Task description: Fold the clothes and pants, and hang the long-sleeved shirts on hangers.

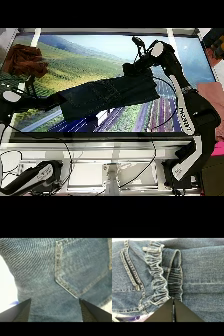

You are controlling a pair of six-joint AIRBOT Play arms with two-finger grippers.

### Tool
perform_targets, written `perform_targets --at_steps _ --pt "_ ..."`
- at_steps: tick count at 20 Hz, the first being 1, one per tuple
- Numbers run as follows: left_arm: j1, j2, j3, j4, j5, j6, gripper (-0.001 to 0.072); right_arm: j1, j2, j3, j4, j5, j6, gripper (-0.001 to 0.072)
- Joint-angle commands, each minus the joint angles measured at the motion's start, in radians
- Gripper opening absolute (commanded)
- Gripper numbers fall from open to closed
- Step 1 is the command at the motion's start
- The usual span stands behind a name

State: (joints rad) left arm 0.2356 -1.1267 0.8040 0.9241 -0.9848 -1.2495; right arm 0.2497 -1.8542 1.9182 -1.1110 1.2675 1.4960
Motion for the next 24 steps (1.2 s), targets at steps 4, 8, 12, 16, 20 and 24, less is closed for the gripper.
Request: perform_targets --at_steps 4,8,12,16,20,24 --pt "0.003 -0.086 -0.009 0.018 0.066 0.000 0.0708 0.000 0.001 0.001 0.000 -0.001 -0.018 0.0021" --pt "0.003 -0.167 -0.009 0.016 0.073 0.000 0.0708 0.000 0.001 0.001 0.000 -0.001 -0.018 0.0020" --pt "0.003 -0.248 -0.009 -0.077 0.094 0.057 0.0707 0.000 0.001 0.001 0.000 -0.002 -0.019 0.0021" --pt "0.003 -0.337 -0.009 -0.328 0.095 0.239 0.0702 0.000 0.001 0.001 0.004 -0.002 -0.024 0.0020" --pt "-0.011 -0.401 -0.009 -0.439 0.093 0.328 0.0371 0.001 0.000 0.001 0.011 -0.003 -0.024 0.0021" --pt "-0.010 -0.375 0.023 -0.439 0.002 0.342 0.0051 0.027 -0.003 -0.019 0.007 -0.031 -0.024 0.0021"
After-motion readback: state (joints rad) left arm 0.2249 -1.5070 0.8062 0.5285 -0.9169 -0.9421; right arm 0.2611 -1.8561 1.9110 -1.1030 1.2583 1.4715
